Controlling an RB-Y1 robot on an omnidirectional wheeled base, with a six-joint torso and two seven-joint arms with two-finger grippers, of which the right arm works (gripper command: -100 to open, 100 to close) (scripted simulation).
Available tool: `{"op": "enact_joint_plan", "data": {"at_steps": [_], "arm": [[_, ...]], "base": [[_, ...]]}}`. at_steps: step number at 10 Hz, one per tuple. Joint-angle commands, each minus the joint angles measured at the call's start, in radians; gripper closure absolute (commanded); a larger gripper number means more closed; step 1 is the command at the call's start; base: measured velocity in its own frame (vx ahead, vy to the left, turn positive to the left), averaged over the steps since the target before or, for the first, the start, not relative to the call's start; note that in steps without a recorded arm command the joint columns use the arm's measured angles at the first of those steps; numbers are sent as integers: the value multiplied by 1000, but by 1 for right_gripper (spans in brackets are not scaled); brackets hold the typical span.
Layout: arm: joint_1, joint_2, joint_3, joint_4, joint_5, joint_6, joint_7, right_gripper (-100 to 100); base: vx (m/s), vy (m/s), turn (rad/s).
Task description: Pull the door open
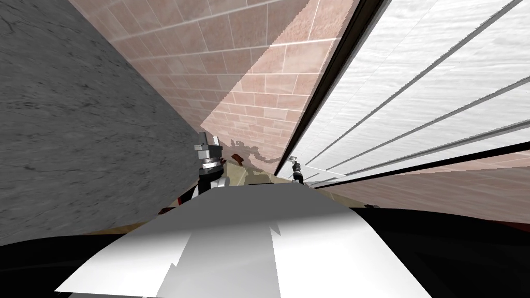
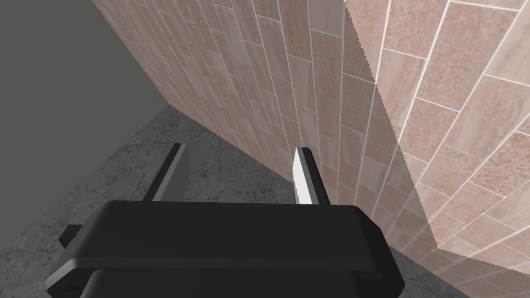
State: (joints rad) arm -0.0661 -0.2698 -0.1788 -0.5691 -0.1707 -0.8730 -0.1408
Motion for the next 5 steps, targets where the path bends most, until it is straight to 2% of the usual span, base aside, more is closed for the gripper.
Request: {"op": "enact_joint_plan", "data": {"at_steps": [1,5], "arm": [[9,-3,13,0,8,-3,-13,100],[21,-27,51,-5,31,-16,-59,100]], "base": [[-186,-2,73],[-196,-32,99]]}}
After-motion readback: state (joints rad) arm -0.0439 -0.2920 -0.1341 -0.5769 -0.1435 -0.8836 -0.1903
